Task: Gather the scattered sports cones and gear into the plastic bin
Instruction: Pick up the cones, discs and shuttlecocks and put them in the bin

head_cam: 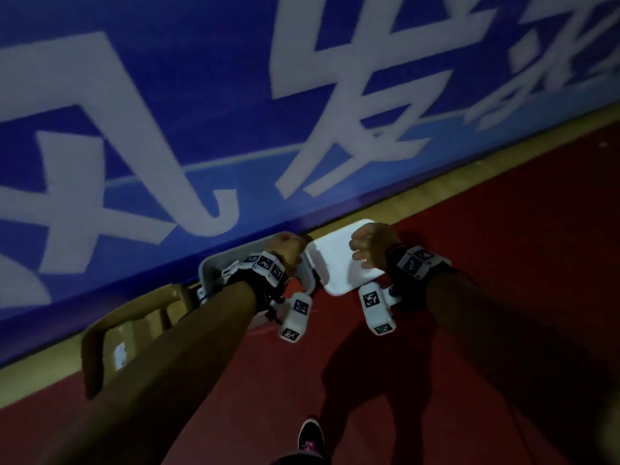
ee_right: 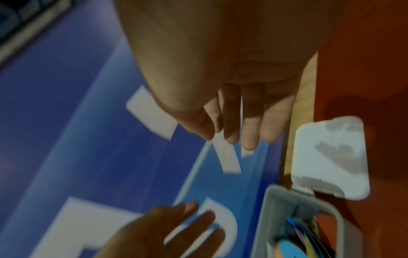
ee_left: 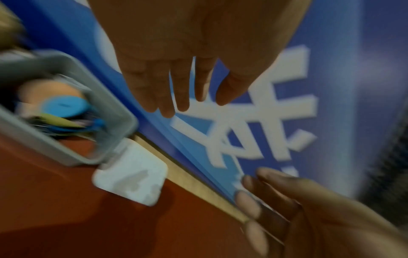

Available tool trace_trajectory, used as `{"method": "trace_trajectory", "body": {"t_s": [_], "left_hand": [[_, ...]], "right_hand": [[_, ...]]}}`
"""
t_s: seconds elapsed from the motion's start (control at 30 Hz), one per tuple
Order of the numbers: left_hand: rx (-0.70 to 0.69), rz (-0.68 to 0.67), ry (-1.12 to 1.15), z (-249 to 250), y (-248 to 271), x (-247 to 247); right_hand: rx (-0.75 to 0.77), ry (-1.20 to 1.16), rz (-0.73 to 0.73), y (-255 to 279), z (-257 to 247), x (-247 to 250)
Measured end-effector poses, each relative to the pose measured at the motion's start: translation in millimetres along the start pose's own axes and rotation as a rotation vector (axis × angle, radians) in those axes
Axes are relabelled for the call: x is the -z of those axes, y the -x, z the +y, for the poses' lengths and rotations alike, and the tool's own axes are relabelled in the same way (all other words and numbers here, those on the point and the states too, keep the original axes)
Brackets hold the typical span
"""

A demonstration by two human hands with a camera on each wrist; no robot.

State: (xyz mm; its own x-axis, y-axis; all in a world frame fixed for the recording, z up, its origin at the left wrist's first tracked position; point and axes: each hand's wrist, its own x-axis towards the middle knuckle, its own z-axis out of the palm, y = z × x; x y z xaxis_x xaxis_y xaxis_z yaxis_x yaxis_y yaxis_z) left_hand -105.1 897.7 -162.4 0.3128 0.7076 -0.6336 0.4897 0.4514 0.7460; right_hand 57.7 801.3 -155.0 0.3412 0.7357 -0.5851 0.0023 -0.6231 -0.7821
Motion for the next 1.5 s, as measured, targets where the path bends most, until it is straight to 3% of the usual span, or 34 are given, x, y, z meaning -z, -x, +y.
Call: {"method": "trace_trajectory", "body": {"t_s": [0.17, 0.3, 0.47, 0.6, 0.77, 0.93, 1.17, 1.33, 1.5], "left_hand": [[-0.193, -0.225, -0.141, 51, 64, -132], [-0.303, -0.456, -0.325, 43, 129, -272], [-0.376, -0.778, -0.507, -31, 288, -458], [-0.437, -0.953, -0.613, -102, 403, -573], [-0.469, -1.217, -0.788, -200, 557, -681], [-0.525, -1.460, -0.987, -309, 700, -772], [-0.525, -1.749, -1.204, -468, 847, -880], [-0.540, -1.924, -1.308, -546, 967, -968], [-0.493, -1.992, -1.368, -611, 1074, -1031]], "right_hand": [[0.064, 0.023, 0.395, 93, 51, 98], [-0.032, -0.069, 0.591, 196, 136, 188], [-0.110, -0.329, 0.918, 380, 293, 269], [-0.132, -0.479, 1.131, 519, 403, 302], [-0.188, -0.762, 1.430, 680, 535, 301], [-0.281, -1.030, 1.700, 814, 649, 268], [-0.539, -1.133, 1.903, 953, 784, 246], [-0.643, -1.160, 2.035, 1071, 860, 275], [-0.727, -1.204, 2.081, 1154, 919, 285]]}}
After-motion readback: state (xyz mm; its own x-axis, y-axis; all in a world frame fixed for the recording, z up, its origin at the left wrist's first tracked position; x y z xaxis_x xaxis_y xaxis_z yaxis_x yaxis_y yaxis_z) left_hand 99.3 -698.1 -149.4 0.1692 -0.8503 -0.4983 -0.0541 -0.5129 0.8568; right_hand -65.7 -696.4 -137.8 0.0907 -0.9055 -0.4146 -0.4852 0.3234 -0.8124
